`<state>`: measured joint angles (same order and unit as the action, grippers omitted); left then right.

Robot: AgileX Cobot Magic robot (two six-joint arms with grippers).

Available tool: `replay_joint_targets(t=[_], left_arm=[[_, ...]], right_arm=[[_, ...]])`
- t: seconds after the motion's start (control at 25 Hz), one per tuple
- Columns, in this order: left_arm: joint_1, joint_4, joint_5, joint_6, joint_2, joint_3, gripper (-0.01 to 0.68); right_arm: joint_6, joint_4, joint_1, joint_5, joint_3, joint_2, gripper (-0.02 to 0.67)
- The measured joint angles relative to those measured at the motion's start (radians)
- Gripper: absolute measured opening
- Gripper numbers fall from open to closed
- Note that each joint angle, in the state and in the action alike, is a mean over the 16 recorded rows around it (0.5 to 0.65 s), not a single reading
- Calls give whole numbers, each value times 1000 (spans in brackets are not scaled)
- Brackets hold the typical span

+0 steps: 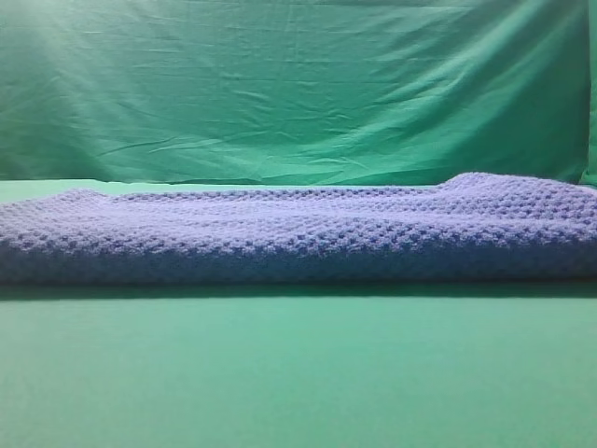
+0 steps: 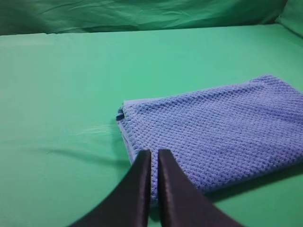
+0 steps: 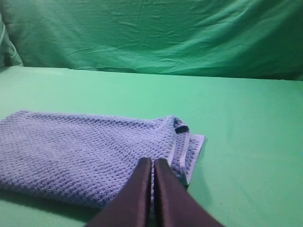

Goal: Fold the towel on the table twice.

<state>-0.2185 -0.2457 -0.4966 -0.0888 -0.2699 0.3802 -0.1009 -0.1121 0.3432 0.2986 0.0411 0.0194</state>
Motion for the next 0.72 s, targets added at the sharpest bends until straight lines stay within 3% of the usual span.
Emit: replay_joint_targets(t=[0.4,0.72], left_arm=[[0,-15,145,1,203,-164,57],[0,22,157,1,256,-196,57]], right_arm=[[0,0,0,11,0,0,0],[0,0,0,26,0,0,0]])
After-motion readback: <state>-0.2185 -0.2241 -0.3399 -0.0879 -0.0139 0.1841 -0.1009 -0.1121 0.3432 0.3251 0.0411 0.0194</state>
